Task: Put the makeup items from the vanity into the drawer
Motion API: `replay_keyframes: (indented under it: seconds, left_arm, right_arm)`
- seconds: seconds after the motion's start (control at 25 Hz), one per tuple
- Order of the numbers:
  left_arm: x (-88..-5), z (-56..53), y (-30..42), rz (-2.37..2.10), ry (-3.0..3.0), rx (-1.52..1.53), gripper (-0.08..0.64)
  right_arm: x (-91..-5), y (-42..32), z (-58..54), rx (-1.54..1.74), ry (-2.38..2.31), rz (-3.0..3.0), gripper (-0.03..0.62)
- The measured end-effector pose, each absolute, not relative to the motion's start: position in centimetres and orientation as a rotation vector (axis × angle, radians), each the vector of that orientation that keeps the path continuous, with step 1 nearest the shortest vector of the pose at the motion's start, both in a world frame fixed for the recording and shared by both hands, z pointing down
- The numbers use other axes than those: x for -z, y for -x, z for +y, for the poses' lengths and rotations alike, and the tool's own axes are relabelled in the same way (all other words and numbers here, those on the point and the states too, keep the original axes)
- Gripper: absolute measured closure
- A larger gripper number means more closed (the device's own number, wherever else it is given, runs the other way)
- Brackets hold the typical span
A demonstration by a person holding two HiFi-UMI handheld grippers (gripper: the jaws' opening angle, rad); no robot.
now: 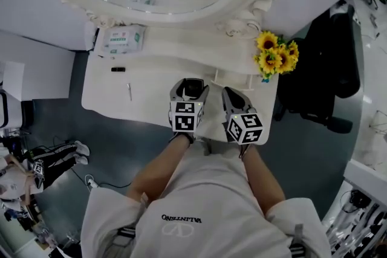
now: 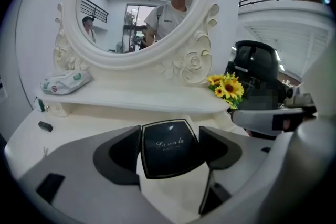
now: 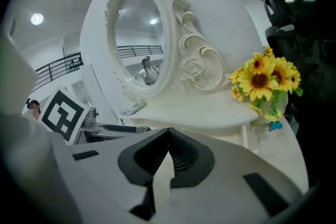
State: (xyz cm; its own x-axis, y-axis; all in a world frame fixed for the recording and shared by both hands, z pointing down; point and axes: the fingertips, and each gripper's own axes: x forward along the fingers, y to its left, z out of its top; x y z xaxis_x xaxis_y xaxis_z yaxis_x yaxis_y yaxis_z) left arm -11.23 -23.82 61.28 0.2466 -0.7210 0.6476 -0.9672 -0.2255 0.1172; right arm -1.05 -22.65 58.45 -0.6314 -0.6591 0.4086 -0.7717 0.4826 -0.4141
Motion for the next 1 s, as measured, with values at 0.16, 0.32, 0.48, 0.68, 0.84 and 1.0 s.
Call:
replay_keyframes:
  seconds: [0.16, 0.32, 0.48, 0.68, 0.84, 1.0]
  left_arm:
    - [-60.3, -24.6, 7.4, -1.472, -2.094, -0.646, 0.215]
    - [-60.1, -25.1, 3.5, -1.406, -2.146, -0.662, 0.215]
    - [-60.3, -25.7, 0.7, -1.353, -2.176, -0.687, 0.215]
    - [-61.2, -26.1, -0.6, -1.327, -2.172, -0.724, 0.213]
    - [-61.5, -26.7, -0.8, -1.335, -2.164, -0.735, 0.213]
    - [-61.7, -27.2, -0.9, -1.334, -2.161, -0.74, 0.213]
  right_arm:
    - [-57.7, -2.0, -23.1, -0.869, -1.33, -2.521, 0.58]
    - [-57.4, -5.2, -23.4, -0.862, -1.411, -2.495, 0.58]
    - [-57.4, -7.5, -23.6, -0.873, -1.466, -2.472, 0.58]
    - [-57.5, -8.5, -23.6, -0.88, -1.476, -2.463, 0.58]
    - [-57.6, -8.9, -23.9, -0.884, -1.477, -2.46, 0.58]
    - [-57.7, -9.0, -24.2, -0.878, -1.472, -2.459, 0.58]
